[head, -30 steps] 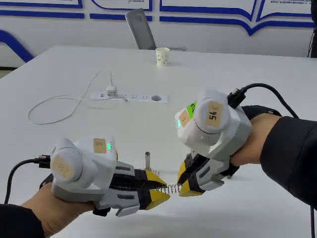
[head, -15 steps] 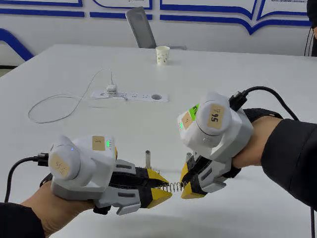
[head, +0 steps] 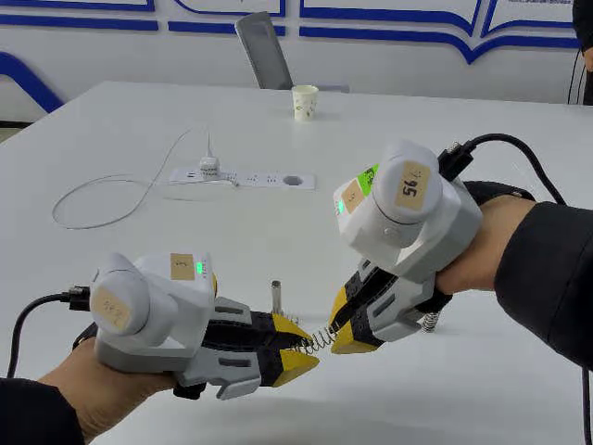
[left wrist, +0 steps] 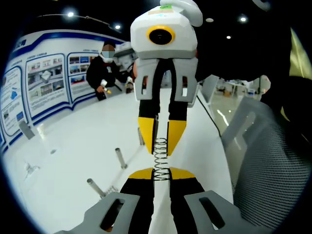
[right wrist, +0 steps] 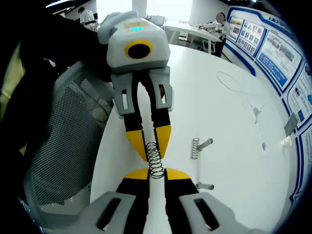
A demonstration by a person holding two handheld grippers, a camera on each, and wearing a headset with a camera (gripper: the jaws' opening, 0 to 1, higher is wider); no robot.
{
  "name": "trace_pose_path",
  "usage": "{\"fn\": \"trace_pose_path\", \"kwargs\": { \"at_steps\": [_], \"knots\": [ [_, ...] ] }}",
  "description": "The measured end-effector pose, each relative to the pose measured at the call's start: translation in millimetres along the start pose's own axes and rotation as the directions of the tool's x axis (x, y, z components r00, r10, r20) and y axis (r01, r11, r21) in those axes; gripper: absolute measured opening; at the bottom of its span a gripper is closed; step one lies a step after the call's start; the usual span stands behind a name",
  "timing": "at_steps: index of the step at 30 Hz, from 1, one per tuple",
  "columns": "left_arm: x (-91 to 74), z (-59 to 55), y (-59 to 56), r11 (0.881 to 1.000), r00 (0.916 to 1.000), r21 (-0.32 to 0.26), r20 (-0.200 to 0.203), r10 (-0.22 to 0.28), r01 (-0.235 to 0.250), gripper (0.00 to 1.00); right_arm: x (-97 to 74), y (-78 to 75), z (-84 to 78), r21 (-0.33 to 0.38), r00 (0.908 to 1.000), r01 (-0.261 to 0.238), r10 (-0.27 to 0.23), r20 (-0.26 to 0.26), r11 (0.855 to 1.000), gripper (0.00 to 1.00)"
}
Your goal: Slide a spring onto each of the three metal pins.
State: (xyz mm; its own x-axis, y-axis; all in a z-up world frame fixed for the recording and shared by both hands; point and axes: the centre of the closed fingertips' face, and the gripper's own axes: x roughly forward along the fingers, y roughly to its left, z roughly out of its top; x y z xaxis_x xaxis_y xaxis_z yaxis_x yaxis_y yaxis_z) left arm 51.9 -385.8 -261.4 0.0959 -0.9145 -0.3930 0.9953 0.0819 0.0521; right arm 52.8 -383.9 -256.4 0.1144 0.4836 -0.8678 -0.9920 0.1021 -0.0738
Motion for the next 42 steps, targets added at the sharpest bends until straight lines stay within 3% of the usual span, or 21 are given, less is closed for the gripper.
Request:
{"fn": "trace_pose_path", "kwargs": {
  "at_steps": [26,42],
  "knots": [
    [1.4,-3.1,0.2,1.000,1.0000,-0.007,-0.004,0.000,0.000,0.10,-3.5,6.9,31.6,-0.054,0.9994,-0.008,0.010,0.035,0.999,0.12],
    [0.6,-3.6,0.0,1.000,1.0000,-0.028,-0.005,0.001,-0.001,0.13,-2.8,5.1,30.3,-0.055,0.9998,-0.004,0.005,0.018,0.998,0.12]
  ]
}}
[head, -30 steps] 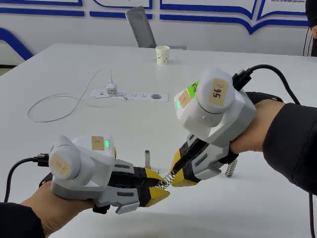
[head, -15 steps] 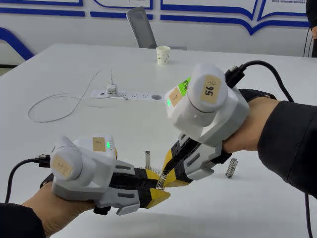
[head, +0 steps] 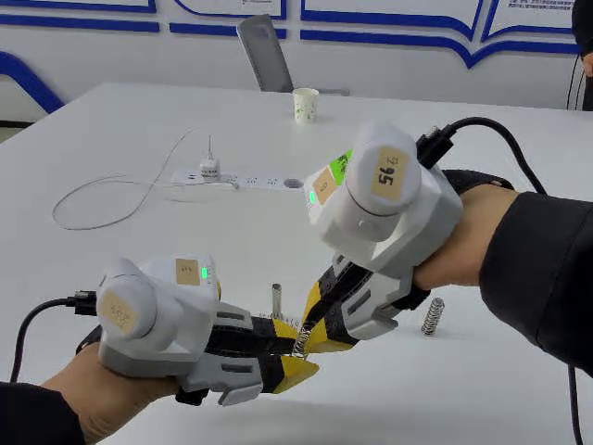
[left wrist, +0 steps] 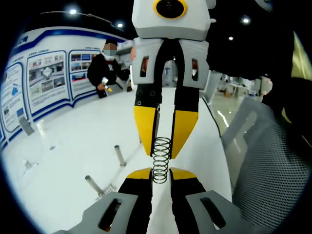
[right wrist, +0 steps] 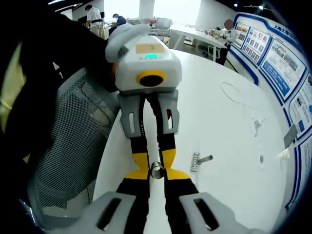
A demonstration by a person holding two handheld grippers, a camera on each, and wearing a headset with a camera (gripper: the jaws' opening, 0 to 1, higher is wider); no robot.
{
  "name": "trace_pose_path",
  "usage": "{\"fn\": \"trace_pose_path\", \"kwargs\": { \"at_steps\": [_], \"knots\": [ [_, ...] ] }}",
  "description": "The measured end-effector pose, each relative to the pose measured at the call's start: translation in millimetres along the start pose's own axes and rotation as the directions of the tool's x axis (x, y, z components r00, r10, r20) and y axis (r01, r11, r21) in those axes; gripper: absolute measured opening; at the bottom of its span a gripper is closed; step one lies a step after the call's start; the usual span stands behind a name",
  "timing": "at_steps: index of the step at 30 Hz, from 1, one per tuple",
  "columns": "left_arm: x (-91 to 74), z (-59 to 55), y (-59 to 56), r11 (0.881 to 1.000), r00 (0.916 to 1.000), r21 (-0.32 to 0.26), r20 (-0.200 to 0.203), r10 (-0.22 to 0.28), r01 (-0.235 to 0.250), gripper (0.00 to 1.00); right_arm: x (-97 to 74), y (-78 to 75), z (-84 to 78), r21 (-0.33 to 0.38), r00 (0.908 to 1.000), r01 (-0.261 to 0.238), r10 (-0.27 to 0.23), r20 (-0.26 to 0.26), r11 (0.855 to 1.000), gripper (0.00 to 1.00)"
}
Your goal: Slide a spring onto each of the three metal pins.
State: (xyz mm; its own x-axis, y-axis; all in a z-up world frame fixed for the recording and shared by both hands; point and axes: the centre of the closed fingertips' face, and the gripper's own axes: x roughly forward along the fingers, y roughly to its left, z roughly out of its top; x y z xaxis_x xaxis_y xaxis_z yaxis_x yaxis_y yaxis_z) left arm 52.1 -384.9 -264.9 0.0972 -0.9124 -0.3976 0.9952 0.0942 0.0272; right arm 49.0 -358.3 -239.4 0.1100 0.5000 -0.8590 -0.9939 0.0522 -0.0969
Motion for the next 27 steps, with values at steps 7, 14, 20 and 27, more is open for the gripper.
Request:
{"fn": "trace_pose_path", "kwargs": {
  "at_steps": [7,14,20,27],
  "knots": [
    [-4.5,-2.0,3.4,1.000,0.9999,-0.008,-0.004,0.012,-0.012,0.18,-2.3,-5.3,-4.1,0.003,0.9998,0.014,-0.014,-0.017,1.000,0.12],
    [-15.9,-3.3,15.4,0.998,0.9984,-0.020,0.002,0.056,-0.056,0.22,-8.2,-11.4,-13.8,0.021,0.9992,0.027,-0.026,-0.029,0.999,0.12],
    [-23.1,-7.0,20.4,0.997,0.9969,-0.029,-0.004,0.078,-0.078,0.26,-12.0,-15.2,-21.1,0.037,0.9987,0.036,-0.035,-0.036,0.999,0.12],
    [-32.5,-11.2,26.0,0.993,0.9940,-0.049,-0.006,0.109,-0.109,0.31,-17.0,-20.3,-28.7,0.048,0.9980,0.047,-0.045,-0.046,0.998,0.12]
  ]
}}
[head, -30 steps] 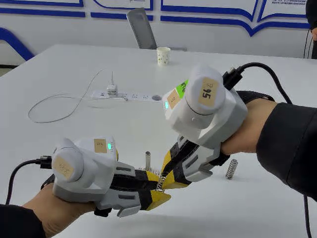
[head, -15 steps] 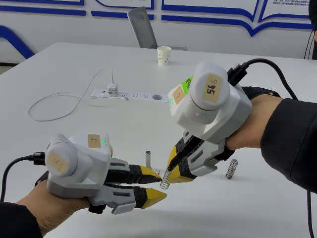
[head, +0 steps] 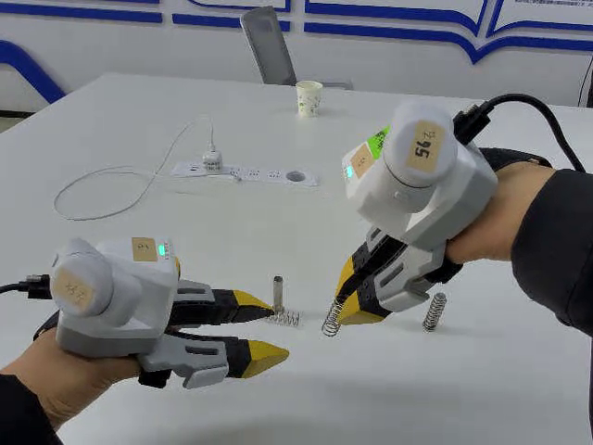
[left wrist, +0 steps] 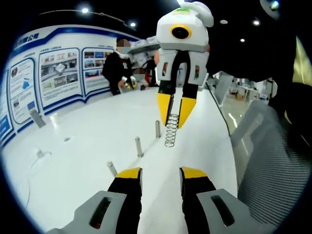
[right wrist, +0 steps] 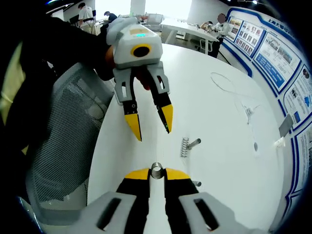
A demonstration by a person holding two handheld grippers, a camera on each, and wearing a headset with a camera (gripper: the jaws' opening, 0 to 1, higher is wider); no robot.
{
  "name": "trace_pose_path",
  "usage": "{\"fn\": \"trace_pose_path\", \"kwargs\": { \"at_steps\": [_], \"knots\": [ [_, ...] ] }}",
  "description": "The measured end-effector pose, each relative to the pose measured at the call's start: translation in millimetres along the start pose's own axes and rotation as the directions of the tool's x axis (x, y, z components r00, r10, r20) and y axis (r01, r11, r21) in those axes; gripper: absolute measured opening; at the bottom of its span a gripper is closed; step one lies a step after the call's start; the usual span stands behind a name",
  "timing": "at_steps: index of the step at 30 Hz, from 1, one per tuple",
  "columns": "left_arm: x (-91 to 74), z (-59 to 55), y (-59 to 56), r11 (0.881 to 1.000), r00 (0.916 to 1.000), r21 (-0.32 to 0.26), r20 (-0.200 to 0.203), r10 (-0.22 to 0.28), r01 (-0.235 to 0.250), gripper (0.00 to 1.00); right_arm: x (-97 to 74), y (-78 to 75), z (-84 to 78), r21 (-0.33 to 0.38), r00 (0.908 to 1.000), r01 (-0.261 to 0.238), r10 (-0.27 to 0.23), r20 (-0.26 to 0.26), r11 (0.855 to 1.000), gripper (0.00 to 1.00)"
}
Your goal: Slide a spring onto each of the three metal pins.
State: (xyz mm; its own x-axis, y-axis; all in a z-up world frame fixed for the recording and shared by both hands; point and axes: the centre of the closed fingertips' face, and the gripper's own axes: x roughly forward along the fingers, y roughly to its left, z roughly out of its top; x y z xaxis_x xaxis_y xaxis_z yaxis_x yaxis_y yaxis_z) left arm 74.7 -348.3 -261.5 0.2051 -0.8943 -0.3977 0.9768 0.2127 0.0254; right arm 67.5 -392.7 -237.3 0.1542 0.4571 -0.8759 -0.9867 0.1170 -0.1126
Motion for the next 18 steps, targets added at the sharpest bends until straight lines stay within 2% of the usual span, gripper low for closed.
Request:
{"fn": "trace_pose_path", "kwargs": {
  "at_steps": [8,18],
  "knots": [
    [-7.1,-4.9,3.8,0.999,0.9997,-0.026,-0.003,0.025,-0.025,0.38,-4.7,-9.7,-8.4,0.021,0.9999,0.013,-0.013,-0.008,1.000,0.12],
    [-14.4,-13.1,8.0,0.997,0.9988,-0.059,-0.003,0.048,-0.048,0.44,-14.2,-29.0,-23.9,0.054,0.9986,0.043,-0.042,-0.032,0.998,0.12]
  ]
}}
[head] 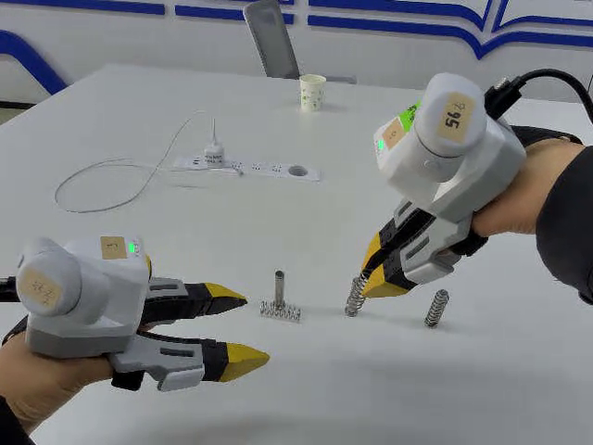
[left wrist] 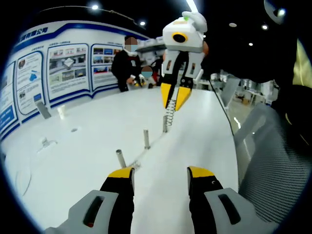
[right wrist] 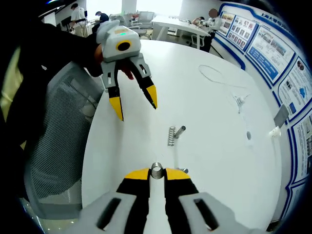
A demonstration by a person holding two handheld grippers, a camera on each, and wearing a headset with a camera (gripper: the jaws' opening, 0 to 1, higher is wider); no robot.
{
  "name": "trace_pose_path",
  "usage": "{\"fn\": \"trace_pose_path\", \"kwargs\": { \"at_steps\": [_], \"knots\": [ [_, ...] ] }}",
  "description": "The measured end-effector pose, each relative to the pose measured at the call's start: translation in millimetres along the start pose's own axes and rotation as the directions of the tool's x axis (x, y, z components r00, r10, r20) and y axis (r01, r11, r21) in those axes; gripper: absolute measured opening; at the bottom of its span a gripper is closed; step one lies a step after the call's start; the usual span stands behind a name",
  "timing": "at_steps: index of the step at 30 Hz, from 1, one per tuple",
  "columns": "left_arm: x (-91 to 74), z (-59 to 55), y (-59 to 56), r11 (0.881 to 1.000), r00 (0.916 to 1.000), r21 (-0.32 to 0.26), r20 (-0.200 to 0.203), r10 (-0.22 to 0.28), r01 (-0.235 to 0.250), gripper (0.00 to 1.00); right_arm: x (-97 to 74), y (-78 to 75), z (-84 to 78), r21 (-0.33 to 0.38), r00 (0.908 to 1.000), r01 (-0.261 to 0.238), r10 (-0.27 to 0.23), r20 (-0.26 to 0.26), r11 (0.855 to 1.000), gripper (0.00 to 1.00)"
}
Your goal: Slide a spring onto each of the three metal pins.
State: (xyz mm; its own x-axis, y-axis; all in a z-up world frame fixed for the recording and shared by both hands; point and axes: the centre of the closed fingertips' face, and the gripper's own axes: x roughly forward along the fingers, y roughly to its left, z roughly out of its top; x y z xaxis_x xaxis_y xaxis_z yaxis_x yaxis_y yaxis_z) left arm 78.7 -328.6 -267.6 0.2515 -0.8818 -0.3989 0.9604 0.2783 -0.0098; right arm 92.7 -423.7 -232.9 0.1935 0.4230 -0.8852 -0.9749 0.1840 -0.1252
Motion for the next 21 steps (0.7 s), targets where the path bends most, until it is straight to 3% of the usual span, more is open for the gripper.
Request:
{"fn": "trace_pose_path", "kwargs": {
  "at_steps": [21],
  "knots": [
    [-0.5,-7.6,-2.2,0.999,0.9999,-0.038,0.001,0.015,-0.015,0.51,3.9,-38.1,-14.7,0.046,0.9981,0.042,-0.040,-0.047,0.998,0.12]
  ]
}}
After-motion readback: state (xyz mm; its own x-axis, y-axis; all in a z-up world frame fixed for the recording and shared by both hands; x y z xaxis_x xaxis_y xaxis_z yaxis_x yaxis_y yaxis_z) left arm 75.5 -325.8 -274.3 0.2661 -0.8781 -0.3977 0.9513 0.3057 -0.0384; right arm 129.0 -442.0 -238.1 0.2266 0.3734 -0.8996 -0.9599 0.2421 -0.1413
